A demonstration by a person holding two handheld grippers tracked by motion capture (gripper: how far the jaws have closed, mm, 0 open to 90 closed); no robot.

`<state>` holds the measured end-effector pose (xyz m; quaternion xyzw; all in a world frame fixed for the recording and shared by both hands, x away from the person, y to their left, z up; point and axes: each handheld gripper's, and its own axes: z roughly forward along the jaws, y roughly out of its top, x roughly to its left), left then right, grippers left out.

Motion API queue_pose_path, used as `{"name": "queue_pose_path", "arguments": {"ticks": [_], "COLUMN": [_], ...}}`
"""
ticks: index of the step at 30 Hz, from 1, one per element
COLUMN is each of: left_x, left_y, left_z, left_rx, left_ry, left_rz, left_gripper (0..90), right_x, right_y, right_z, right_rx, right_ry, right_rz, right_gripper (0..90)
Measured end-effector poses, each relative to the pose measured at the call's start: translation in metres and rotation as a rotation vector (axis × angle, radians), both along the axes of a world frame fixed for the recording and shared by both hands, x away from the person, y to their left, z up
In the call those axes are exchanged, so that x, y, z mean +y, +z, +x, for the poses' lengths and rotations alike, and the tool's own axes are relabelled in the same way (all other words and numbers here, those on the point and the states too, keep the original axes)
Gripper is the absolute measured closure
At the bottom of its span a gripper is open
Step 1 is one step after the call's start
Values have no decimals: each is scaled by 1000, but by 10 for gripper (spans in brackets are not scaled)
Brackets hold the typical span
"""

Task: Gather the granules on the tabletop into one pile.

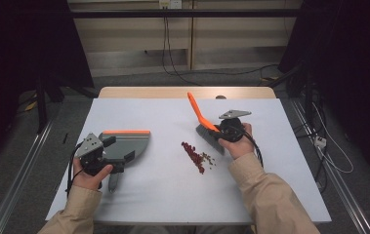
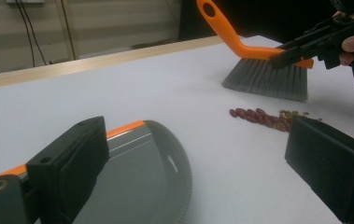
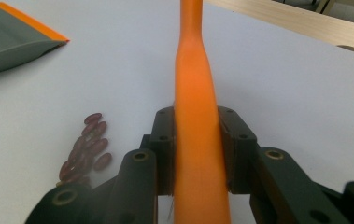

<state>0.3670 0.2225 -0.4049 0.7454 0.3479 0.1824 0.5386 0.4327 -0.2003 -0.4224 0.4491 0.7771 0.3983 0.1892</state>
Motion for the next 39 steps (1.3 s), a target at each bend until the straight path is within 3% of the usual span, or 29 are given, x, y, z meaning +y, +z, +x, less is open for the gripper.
{"name": "queue_pose_path", "arguments": {"ticks": [4, 11, 15, 23, 29, 39], "left_x": [0, 0, 0, 2, 1, -2], "left_y": [0, -1, -2, -4, -4, -6], "left_z": [0, 1, 1, 3, 3, 3], "left_rx": [0, 2, 6, 13, 12, 18], "left_ry": [0, 1, 6, 11, 10, 6], "left_rz": [3, 6, 9, 12, 16, 22], "left_gripper": [59, 59, 58, 58, 58, 58], "right_x": [-4, -11, -5, 4, 15, 19], "right_y": [0, -1, 0, -10, -7, -2], "right_z": [2, 21, 33, 43, 37, 21], "right_rx": [19, -55, -107, -134, -136, -118], "right_ry": [28, 161, 266, 368, 448, 586], "right_rz": [39, 90, 45, -1, -60, -107], "right_gripper": [712, 713, 713, 713, 713, 711]}}
